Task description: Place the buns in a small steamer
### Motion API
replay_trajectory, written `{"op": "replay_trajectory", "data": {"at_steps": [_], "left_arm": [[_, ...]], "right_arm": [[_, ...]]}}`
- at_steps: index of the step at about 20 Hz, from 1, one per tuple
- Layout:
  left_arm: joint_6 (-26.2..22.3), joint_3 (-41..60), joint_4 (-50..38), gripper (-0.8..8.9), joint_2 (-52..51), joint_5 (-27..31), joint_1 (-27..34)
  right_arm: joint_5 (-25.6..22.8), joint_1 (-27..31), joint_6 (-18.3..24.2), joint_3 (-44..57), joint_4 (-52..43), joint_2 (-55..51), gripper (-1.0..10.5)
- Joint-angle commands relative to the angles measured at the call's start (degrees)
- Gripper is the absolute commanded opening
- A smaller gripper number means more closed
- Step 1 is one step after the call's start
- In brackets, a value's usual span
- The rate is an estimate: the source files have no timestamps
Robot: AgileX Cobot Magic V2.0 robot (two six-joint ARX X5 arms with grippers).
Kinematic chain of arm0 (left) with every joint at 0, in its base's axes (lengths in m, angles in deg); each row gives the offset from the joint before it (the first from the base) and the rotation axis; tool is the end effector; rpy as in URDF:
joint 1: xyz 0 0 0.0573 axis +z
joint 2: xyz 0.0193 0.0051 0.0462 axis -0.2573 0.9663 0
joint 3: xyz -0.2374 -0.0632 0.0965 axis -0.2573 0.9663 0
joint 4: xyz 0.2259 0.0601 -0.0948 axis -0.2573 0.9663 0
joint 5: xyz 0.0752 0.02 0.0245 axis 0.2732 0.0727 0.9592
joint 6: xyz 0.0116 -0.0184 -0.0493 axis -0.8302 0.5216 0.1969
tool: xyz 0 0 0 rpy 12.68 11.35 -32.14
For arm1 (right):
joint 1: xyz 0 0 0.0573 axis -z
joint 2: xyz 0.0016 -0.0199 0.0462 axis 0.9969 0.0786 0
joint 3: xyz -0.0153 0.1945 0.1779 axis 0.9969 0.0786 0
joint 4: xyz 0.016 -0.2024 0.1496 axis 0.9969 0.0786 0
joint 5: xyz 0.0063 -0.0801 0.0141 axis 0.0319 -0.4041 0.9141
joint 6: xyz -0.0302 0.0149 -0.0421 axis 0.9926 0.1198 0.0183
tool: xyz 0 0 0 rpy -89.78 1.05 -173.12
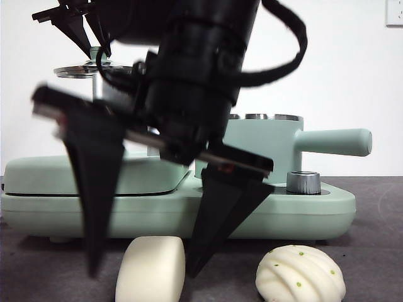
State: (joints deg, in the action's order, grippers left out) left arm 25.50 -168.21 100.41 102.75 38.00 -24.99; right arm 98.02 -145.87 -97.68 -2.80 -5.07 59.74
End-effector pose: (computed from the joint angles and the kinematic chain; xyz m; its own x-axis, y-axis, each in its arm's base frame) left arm 0.4048 -0.0761 0.4198 0.5850 -0.2428 -0.7738 0.2456 0.9624 -0.1163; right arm 0.1609 0.2940 0.1799 -0.0409 0.3009 -0.9528 -0.4928 0.8234 0.2812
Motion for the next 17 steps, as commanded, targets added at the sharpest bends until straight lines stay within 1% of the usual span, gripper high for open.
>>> {"op": "replay_trajectory", "data": {"at_steps": [1, 3, 4, 7, 9, 12, 15, 17], "left_arm": [[0.26, -2.51, -0.02, 0.15, -0.20, -0.52, 0.00], [0.26, -2.51, -0.02, 0.15, -0.20, -0.55, 0.00], [0.26, -2.51, -0.02, 0.15, -0.20, -0.57, 0.00], [0.26, -2.51, -0.04, 0.15, -0.20, -0.57, 0.00], [0.24, -2.51, -0.07, 0.15, -0.20, -0.57, 0.00], [0.24, -2.51, -0.09, 0.15, -0.20, -0.57, 0.00], [0.24, -2.51, -0.11, 0.15, -0.20, -0.57, 0.00], [0.24, -2.51, -0.15, 0.15, -0.20, -0.57, 0.00]], "right_arm": [[-0.83, -0.76, 1.14, -0.92, -0.52, 1.14, 1.8], [0.20, -0.61, 1.14, -1.88, 0.76, 1.09, 1.6], [0.35, -0.33, 1.49, -3.41, 2.93, 1.07, 1.6], [0.37, 1.18, 5.33, -12.44, 12.96, 1.07, 1.6], [0.22, 3.48, 8.98, -20.81, 21.05, 1.09, 1.6], [-1.29, 9.55, 15.17, -33.57, 30.03, 2.05, 1.6], [-2.86, 17.73, 18.49, -45.03, 36.09, 5.92, 1.6], [-2.78, 22.58, 19.63, -50.90, 37.11, 9.60, 1.6]]}}
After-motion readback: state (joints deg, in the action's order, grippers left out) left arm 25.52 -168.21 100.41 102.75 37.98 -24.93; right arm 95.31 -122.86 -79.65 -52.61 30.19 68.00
